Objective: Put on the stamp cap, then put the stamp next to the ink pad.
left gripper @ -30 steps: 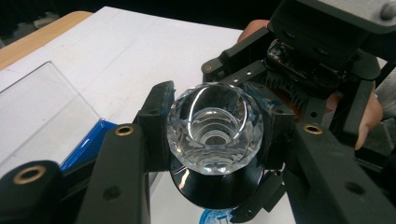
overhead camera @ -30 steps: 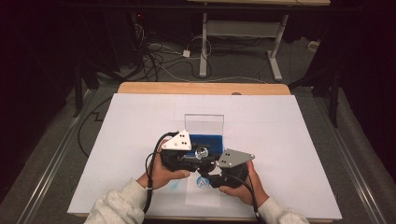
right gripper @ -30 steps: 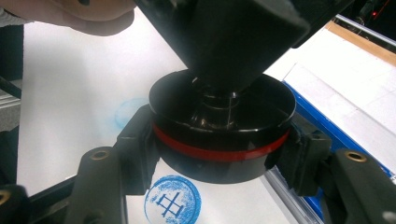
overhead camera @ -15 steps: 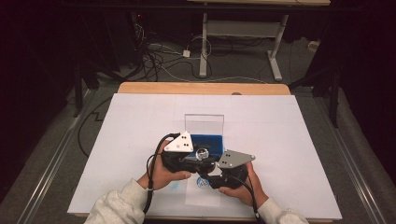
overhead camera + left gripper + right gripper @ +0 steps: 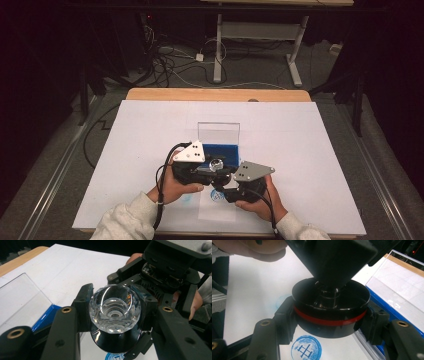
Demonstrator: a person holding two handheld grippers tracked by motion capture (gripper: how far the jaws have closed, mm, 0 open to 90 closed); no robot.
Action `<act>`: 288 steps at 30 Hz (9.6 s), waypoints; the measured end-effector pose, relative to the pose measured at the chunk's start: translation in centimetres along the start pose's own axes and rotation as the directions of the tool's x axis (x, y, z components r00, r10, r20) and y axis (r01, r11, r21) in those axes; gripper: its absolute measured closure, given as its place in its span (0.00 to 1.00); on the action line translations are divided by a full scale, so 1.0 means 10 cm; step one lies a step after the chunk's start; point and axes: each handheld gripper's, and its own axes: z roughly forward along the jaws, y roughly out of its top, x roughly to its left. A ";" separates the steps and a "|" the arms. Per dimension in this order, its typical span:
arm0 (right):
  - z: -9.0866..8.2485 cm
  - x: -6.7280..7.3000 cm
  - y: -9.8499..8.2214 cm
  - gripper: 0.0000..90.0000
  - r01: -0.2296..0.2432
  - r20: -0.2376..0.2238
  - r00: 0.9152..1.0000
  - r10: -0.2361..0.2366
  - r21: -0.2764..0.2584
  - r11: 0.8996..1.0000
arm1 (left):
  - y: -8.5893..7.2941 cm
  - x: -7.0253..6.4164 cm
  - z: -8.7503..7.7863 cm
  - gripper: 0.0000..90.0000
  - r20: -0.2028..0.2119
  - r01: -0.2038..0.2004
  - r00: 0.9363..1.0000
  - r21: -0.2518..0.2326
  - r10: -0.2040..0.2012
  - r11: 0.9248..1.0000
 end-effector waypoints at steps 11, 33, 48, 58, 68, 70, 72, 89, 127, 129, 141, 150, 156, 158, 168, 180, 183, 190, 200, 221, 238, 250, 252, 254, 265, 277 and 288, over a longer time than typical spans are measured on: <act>-0.01 0.01 0.00 0.42 0.018 0.019 1.000 -0.018 0.006 1.000 | 0.04 -0.05 -0.02 0.60 -0.025 -0.040 0.999 0.027 0.040 0.999; -0.01 0.06 0.00 0.35 0.043 0.052 0.998 -0.044 0.015 0.999 | 0.09 -0.06 -0.11 0.60 -0.037 -0.043 0.998 0.004 0.044 0.999; -0.05 0.00 -0.03 0.28 0.047 0.102 0.994 -0.050 0.037 0.998 | 0.08 -0.03 -0.16 0.60 -0.073 -0.063 0.995 0.031 0.065 0.998; -0.15 -0.06 -0.05 0.25 0.047 0.158 0.986 -0.056 0.057 0.997 | 0.06 0.00 -0.21 0.60 -0.100 -0.056 0.993 0.033 0.059 0.998; -0.35 -0.10 -0.09 0.24 0.032 0.235 0.971 -0.037 0.023 0.999 | 0.04 0.06 -0.27 0.60 -0.131 -0.046 0.990 0.039 0.051 0.998; -0.39 -0.10 -0.10 0.24 0.039 0.250 0.967 -0.044 0.024 0.999 | 0.03 0.07 -0.28 0.60 -0.130 -0.042 0.990 0.037 0.047 0.998; -0.43 -0.10 -0.12 0.24 0.045 0.264 0.963 -0.050 0.026 0.999 | 0.02 0.08 -0.28 0.60 -0.136 -0.042 0.990 0.042 0.048 0.998; -0.80 -0.18 -0.36 0.25 -0.019 0.375 0.927 0.025 -0.019 1.000 | 0.00 0.17 -0.39 0.60 -0.202 -0.051 0.978 0.049 0.060 0.997; -0.92 -0.15 -0.67 0.25 -0.064 0.400 0.916 0.041 0.046 0.997 | 0.11 0.48 -0.65 0.60 -0.318 -0.018 0.947 0.092 0.046 0.996; -0.92 -0.15 -0.67 0.25 -0.062 0.396 0.917 0.040 0.042 0.997 | 0.10 0.52 -0.64 0.60 -0.328 -0.008 0.944 0.099 0.040 0.995; -0.90 -0.16 -0.70 0.26 -0.065 0.384 0.923 0.034 0.068 0.996 | -0.02 0.77 -0.54 0.60 -0.359 0.049 0.933 0.162 0.012 0.986; -0.88 -0.15 -0.72 0.25 -0.067 0.364 0.931 0.036 0.074 0.995 | -0.20 0.97 -0.41 0.60 -0.374 0.116 0.926 0.174 -0.044 0.978; -0.88 -0.15 -0.73 0.25 -0.061 0.361 0.932 0.027 0.084 0.995 | -0.33 1.03 -0.31 0.60 -0.374 0.149 0.925 0.177 -0.074 0.973; -0.88 -0.15 -0.73 0.25 -0.067 0.362 0.932 0.033 0.083 0.994 | -0.36 1.03 -0.27 0.60 -0.371 0.154 0.925 0.179 -0.078 0.972; -0.88 -0.14 -0.74 0.25 -0.067 0.361 0.932 0.031 0.086 0.994 | -0.46 1.03 -0.13 0.60 -0.354 0.165 0.932 0.217 -0.080 0.962; -0.86 -0.14 -0.74 0.25 -0.067 0.353 0.935 0.029 0.095 0.993 | -0.52 1.04 -0.04 0.60 -0.351 0.167 0.934 0.246 -0.072 0.955; -0.86 -0.14 -0.74 0.25 -0.069 0.352 0.935 0.031 0.097 0.993 | -0.53 1.05 -0.01 0.60 -0.343 0.166 0.937 0.254 -0.072 0.953; -0.85 -0.13 -0.75 0.25 -0.068 0.347 0.937 0.028 0.101 0.993 | -0.57 1.06 0.02 0.60 -0.356 0.171 0.932 0.268 -0.067 0.948; -0.85 -0.13 -0.75 0.25 -0.059 0.345 0.938 0.019 0.107 0.992 | -0.60 1.06 0.03 0.60 -0.359 0.176 0.930 0.264 -0.073 0.948; -0.86 -0.13 -0.73 0.25 -0.054 0.346 0.938 0.015 0.103 0.993 | -0.53 1.01 -0.01 0.40 -0.398 0.169 0.915 0.236 -0.064 0.957; -0.88 -0.13 -0.72 0.25 -0.046 0.366 0.931 0.007 0.100 0.994 | -0.44 0.93 -0.10 0.21 -0.473 0.147 0.879 0.159 -0.055 0.976; -0.89 -0.13 -0.71 0.25 -0.046 0.382 0.924 0.006 0.094 0.994 | -0.36 0.83 -0.15 0.18 -0.481 0.089 0.877 0.124 -0.018 0.988; -0.89 -0.13 -0.71 0.26 -0.048 0.387 0.922 0.007 0.095 0.994 | -0.35 0.80 -0.17 0.18 -0.489 0.073 0.872 0.120 -0.005 0.990; -0.89 -0.13 -0.71 0.26 -0.047 0.386 0.922 0.006 0.097 0.994 | -0.33 0.78 -0.18 0.18 -0.487 0.066 0.873 0.114 -0.002 0.991; -0.91 -0.14 -0.71 0.26 -0.049 0.411 0.912 0.007 0.093 0.994 | -0.25 0.68 -0.24 0.19 -0.484 0.010 0.874 0.099 0.039 0.995; -0.94 -0.15 -0.70 0.26 -0.053 0.412 0.911 0.017 0.076 0.996 | -0.20 0.53 -0.30 0.18 -0.449 -0.039 0.890 0.102 0.081 0.994; -0.97 -0.16 -0.69 0.26 -0.050 0.420 0.907 0.017 0.067 0.997 | -0.15 0.35 -0.33 0.17 -0.445 -0.105 0.886 0.089 0.134 0.990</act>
